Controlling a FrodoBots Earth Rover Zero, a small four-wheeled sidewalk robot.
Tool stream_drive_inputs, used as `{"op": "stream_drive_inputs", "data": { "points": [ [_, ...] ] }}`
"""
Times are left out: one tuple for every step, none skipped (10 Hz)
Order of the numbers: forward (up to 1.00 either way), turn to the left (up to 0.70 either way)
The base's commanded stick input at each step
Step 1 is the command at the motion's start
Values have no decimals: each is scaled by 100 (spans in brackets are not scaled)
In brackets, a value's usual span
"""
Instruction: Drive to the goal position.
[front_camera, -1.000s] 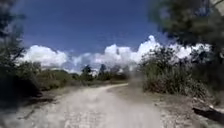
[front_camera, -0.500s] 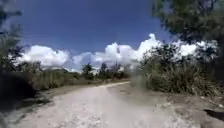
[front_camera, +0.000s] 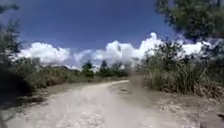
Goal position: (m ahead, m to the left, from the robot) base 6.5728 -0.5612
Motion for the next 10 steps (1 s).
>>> {"op": "stream_drive_inputs", "data": {
  "points": [
    [45, 27],
    [45, 27],
    [45, 27],
    [45, 27],
    [45, 20],
    [45, 2],
    [45, 2],
    [45, 2],
    [45, 2],
    [45, 2]
  ]
}}
